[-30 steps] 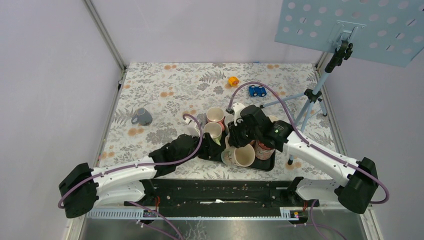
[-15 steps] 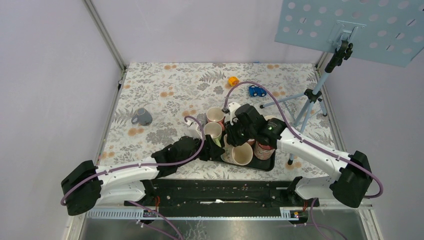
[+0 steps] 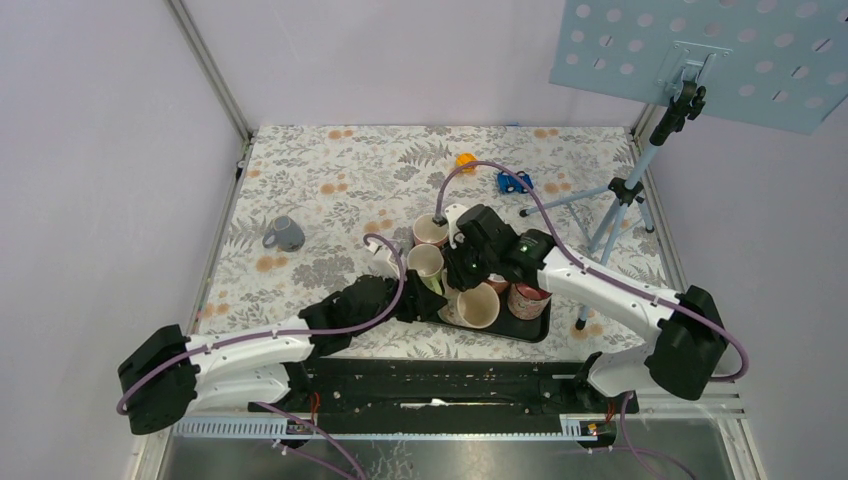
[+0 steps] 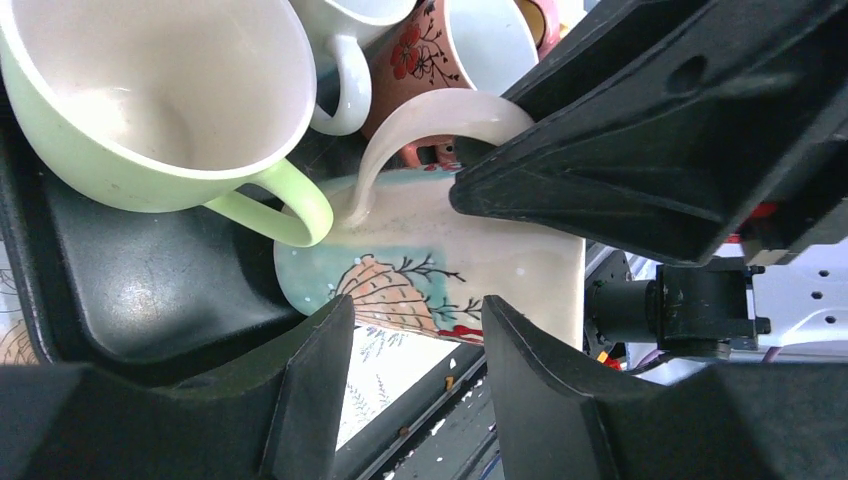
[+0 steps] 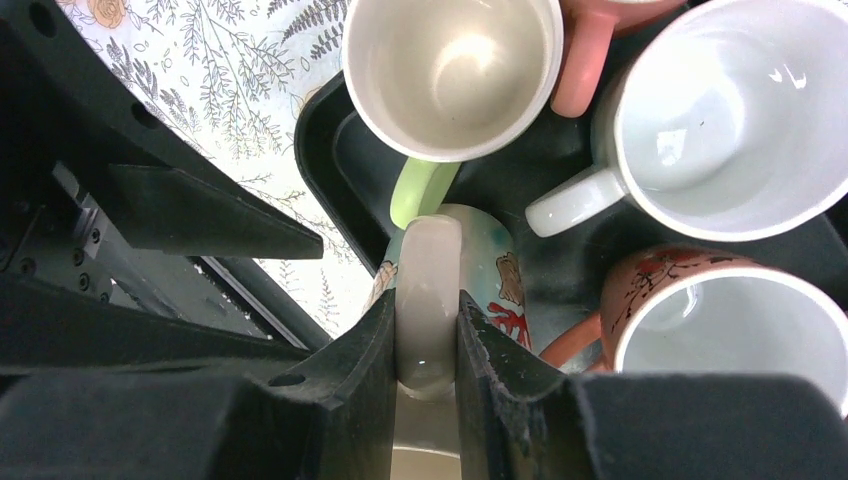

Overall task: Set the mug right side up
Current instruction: Place the cup on the tray.

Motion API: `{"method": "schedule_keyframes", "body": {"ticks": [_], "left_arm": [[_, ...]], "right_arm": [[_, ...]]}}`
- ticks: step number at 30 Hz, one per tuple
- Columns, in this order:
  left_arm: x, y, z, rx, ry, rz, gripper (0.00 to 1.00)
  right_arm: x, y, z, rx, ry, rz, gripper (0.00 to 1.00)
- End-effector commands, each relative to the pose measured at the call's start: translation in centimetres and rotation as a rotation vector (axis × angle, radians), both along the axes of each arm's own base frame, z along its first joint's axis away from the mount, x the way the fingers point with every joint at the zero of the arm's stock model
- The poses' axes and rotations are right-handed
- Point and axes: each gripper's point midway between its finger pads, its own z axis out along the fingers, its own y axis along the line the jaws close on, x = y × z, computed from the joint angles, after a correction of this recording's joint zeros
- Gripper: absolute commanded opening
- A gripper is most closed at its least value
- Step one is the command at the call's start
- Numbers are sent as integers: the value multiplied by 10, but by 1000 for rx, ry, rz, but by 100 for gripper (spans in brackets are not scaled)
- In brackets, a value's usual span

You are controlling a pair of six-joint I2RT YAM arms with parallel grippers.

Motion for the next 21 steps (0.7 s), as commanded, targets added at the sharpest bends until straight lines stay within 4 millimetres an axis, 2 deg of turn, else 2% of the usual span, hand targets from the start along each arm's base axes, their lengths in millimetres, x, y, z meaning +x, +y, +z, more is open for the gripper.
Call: {"method": "schedule_keyframes", "body": {"ticks": [1, 9, 21], "left_arm": [[6, 6, 13, -33, -30, 52, 54], [10, 17, 22, -18, -43, 105, 54], [14, 20, 32, -4, -55, 119, 54]], "right_arm": [[9, 22, 29, 69, -49, 19, 0], [16, 25, 16, 2, 7, -24, 0], [31, 12, 6, -106, 41, -195, 0]]}}
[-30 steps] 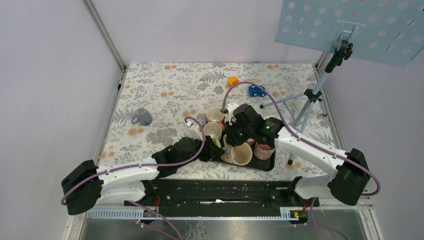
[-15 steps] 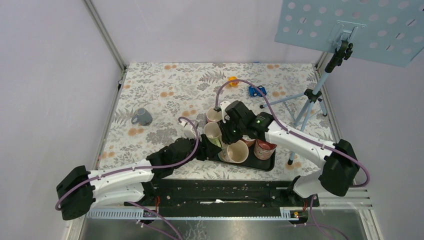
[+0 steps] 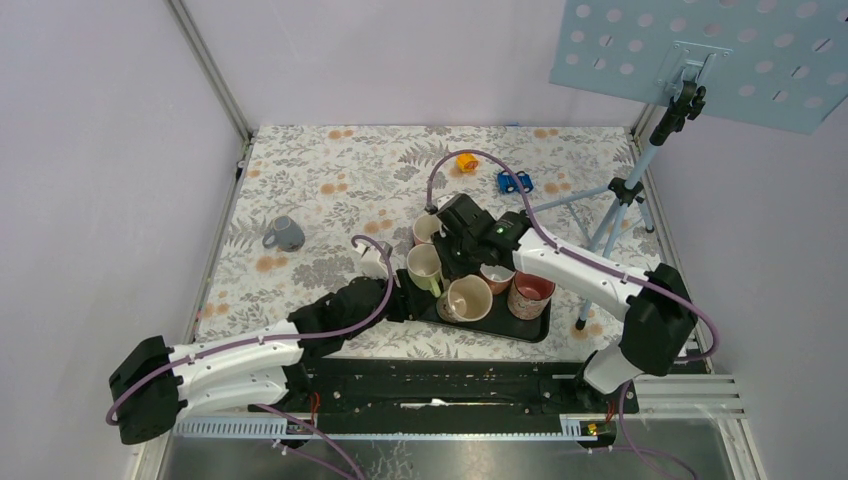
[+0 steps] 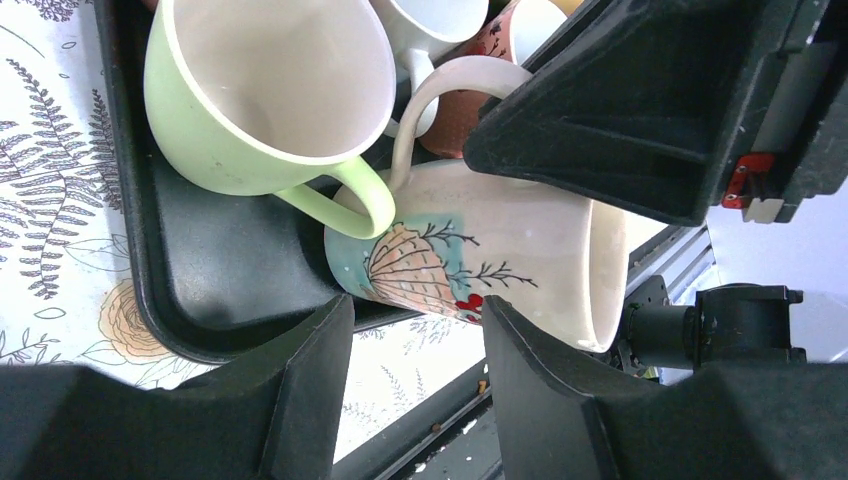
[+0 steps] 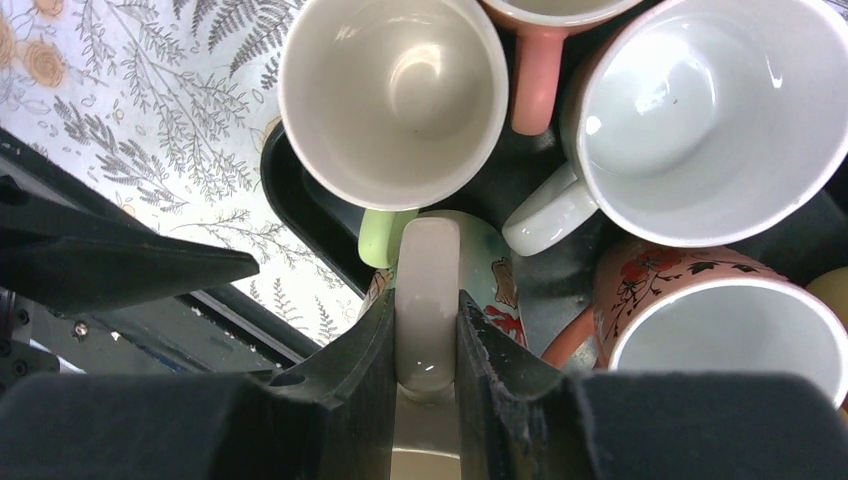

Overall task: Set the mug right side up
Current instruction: Place the cup on the tray.

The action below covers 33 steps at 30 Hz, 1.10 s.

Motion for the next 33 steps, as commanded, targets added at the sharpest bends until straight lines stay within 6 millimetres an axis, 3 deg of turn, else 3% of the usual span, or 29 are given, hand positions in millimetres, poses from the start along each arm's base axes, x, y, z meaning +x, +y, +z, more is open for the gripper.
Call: {"method": "schedule_keyframes", "body": {"ticks": [1, 12, 20, 33], "left_arm": [[8, -6, 33, -59, -53, 18, 54], [8, 0, 41, -51, -66, 26, 55], [7, 1, 45, -51, -72, 23, 55], [7, 1, 52, -51, -83, 13, 55]], "right_arm": [[12, 3, 13, -18, -30, -75, 0], [22, 6, 6, -54, -27, -125, 0], [28, 8, 10, -52, -40, -140, 21], [34, 12, 12, -60, -53, -145, 32]]}}
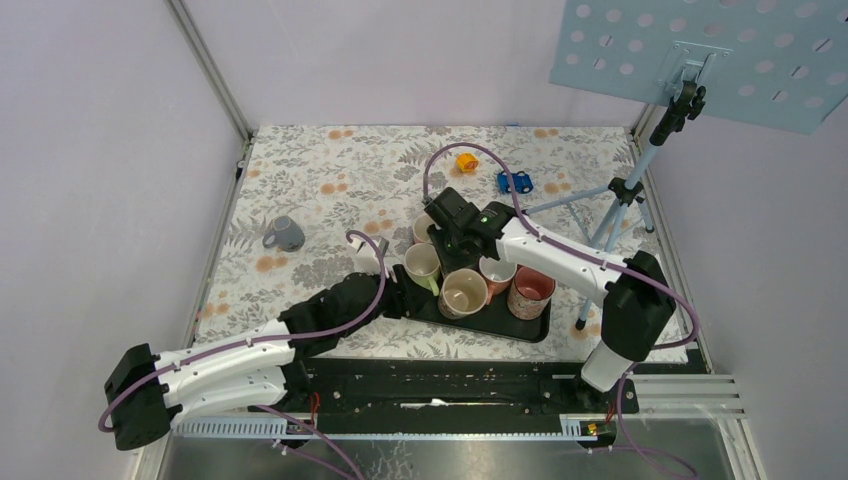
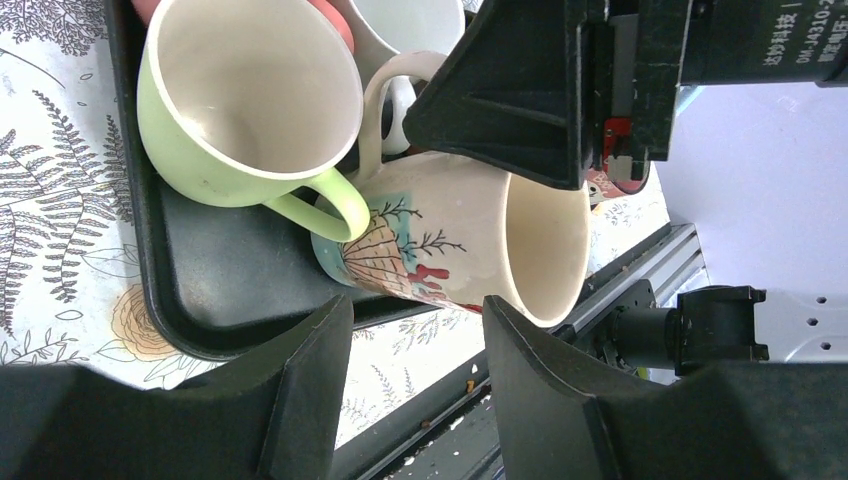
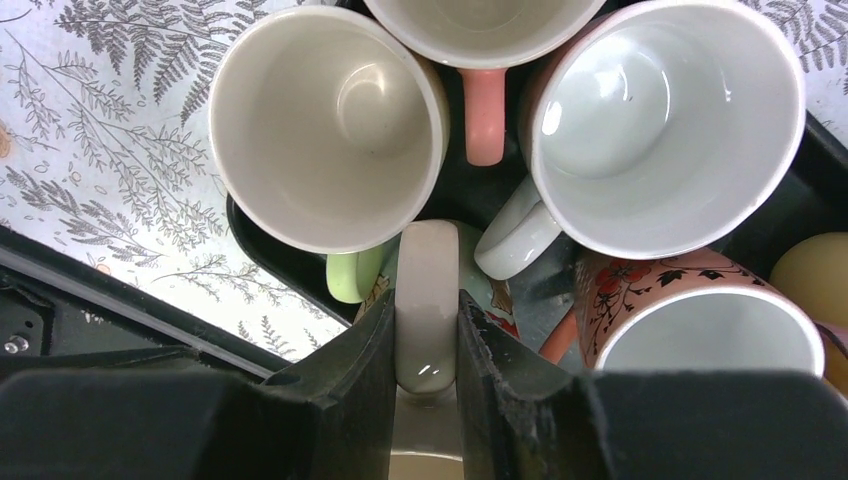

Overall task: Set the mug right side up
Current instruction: Place the cup on the tray.

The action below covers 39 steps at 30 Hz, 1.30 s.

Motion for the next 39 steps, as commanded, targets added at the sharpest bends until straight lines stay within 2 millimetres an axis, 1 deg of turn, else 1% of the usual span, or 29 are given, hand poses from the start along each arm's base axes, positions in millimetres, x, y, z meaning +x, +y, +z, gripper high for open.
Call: {"method": "schedule_keyframes", "body": {"ticks": [1, 7, 10, 17, 21, 23, 27, 29, 33, 34, 35, 36, 39], "left_arm": [[6, -5, 30, -55, -62, 5, 55], [7, -6, 31, -53, -62, 4, 55], [7, -6, 31, -52, -64, 4, 55], [9, -5, 33, -43, -70, 6, 55], [12, -5, 40, -44, -85, 14, 55], [13, -2, 38, -27, -81, 19, 56], [15, 0, 44, -23, -86, 35, 57], [17, 4, 49, -11, -91, 52, 60], [27, 19, 62, 20, -108, 140, 67], [30, 26, 65, 37, -108, 177, 69], [35, 35, 70, 50, -106, 233, 73], [39, 46, 71, 79, -96, 293, 78], [49, 81, 75, 180, -74, 455, 82]], "right_arm": [[16, 10, 19, 22, -79, -15, 33], [17, 11, 18, 20, -79, -11, 42], [18, 12, 18, 20, -82, -8, 44], [22, 15, 21, 20, -91, -2, 47], [26, 18, 32, 29, -111, 1, 50], [27, 19, 38, 39, -124, 3, 53], [29, 20, 56, 71, -154, 5, 61], [29, 21, 66, 92, -170, 6, 67], [28, 20, 84, 142, -206, 5, 80], [27, 20, 89, 156, -217, 3, 90], [27, 20, 95, 170, -230, 2, 98], [26, 19, 100, 184, -241, 2, 100], [23, 16, 112, 217, -267, 3, 100]]}}
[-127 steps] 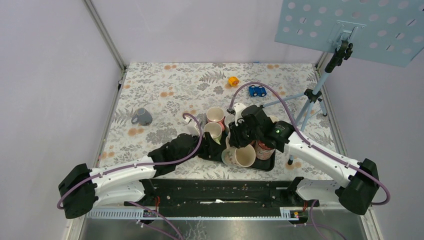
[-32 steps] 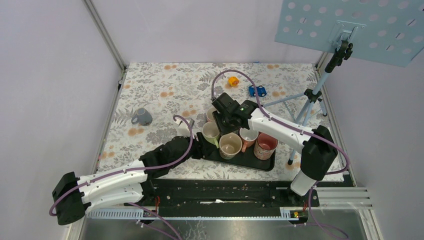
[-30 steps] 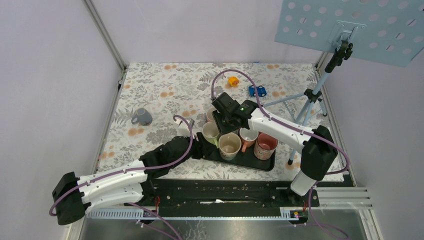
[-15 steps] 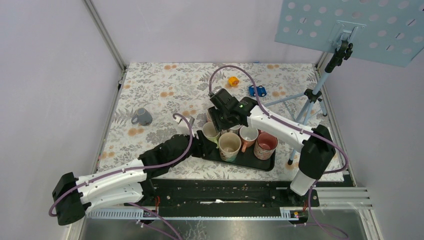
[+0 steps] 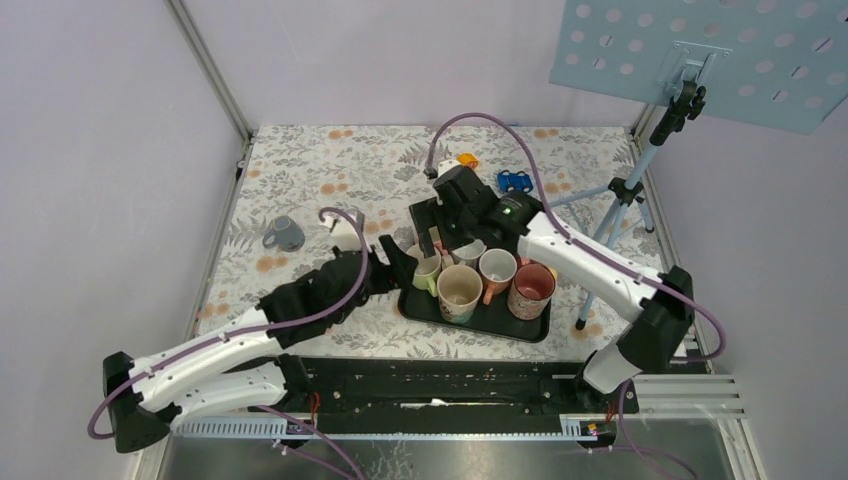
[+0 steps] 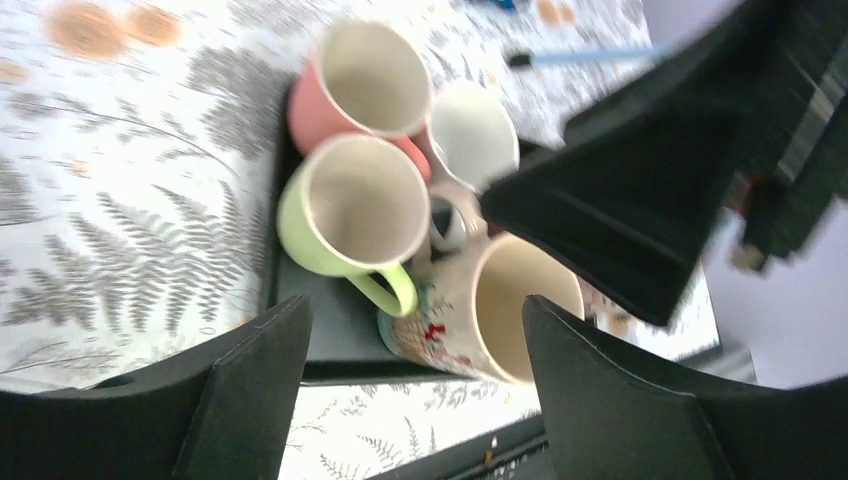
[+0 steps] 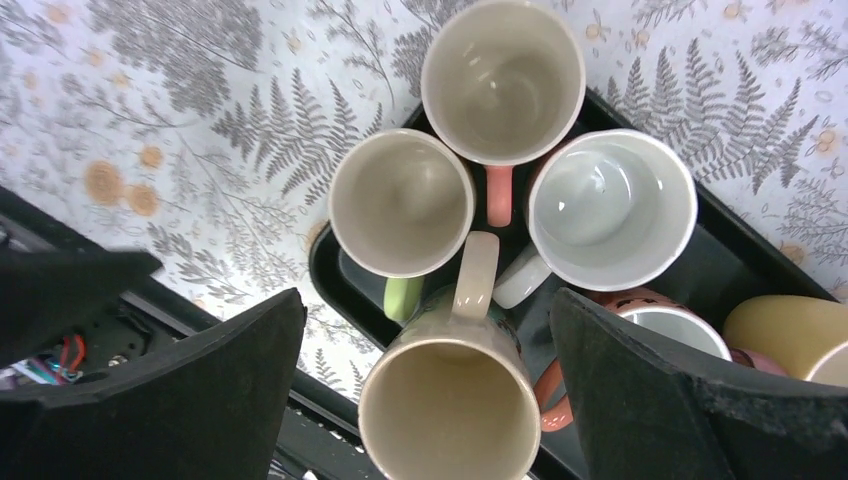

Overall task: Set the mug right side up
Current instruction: Place the cup on the tray.

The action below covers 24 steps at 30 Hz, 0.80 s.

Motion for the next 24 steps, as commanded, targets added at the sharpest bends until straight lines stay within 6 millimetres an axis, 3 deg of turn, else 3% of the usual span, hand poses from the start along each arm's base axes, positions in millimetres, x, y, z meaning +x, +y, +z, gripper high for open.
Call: {"method": "schedule_keyframes", "body": {"ticks": [1, 5, 9, 18, 24], "left_arm": [[24, 60, 28, 107, -18, 313, 86], [38, 97, 40, 193, 22, 501, 89], [56, 125, 36, 244, 103, 630, 99], [98, 189, 22, 303, 249, 895, 99], [127, 227, -5, 257, 405, 1036, 99]], "right_arm": [[0, -1, 48, 107, -114, -2, 100], [-4, -4, 57, 133, -136, 7, 100], [-9, -7, 60, 162, -150, 18, 100], [-19, -5, 63, 219, -149, 47, 100], [-21, -7, 64, 218, -158, 67, 100]]}}
